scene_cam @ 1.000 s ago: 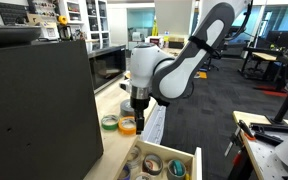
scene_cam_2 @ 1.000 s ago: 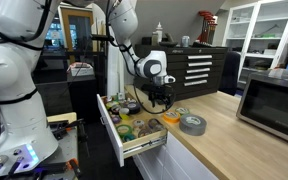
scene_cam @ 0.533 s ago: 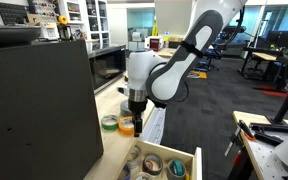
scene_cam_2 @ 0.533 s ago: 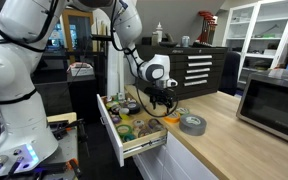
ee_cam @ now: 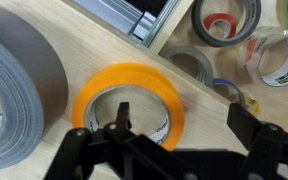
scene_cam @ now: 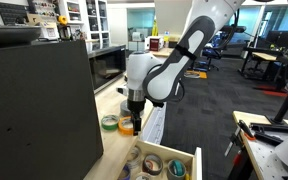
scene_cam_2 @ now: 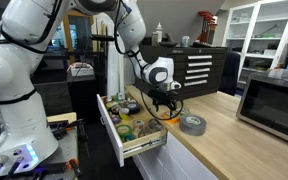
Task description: Put the orange tape in the open drawer
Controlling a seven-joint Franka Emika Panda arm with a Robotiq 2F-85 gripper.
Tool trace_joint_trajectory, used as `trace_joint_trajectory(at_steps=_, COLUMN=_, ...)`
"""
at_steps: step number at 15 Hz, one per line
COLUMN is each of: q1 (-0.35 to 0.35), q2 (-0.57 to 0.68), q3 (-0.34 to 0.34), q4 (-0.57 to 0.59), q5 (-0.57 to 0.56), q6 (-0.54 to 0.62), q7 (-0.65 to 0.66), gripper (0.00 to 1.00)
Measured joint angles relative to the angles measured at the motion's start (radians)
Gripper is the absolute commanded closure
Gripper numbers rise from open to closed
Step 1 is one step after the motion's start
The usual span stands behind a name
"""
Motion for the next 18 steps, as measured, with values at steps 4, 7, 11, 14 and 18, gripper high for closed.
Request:
trace_joint_trajectory(at_steps=4, q1=-0.023, q2=0.017, q3=0.017, q4=0.012, q5=0.007, q6=0.000, q7=-0.026, gripper=0.32)
trace_joint_trajectory(at_steps=7, q1=-0.036, q2=0.028, q3=0.026, q4=0.020, q5=0.008, q6=0.000, q7=-0.048, gripper=0.52)
trace_joint_trajectory(at_steps=11, q1=-0.053, q2=0.030, q3=0.035, q4=0.022, q5=0.008, q6=0.000, q7=-0.075, gripper=0.79)
trace_joint_trajectory(at_steps=14, q1=-0.064, q2=0.031, q3=0.038, q4=0.023, q5=0.010, q6=0.001, q7=-0.089, gripper=0.92)
trace_joint_trajectory(at_steps=18, q1=-0.074, q2=0.032, q3=0.052, q4=0.024, q5=0.015, q6=0.001, q7=-0.104, gripper=0.90)
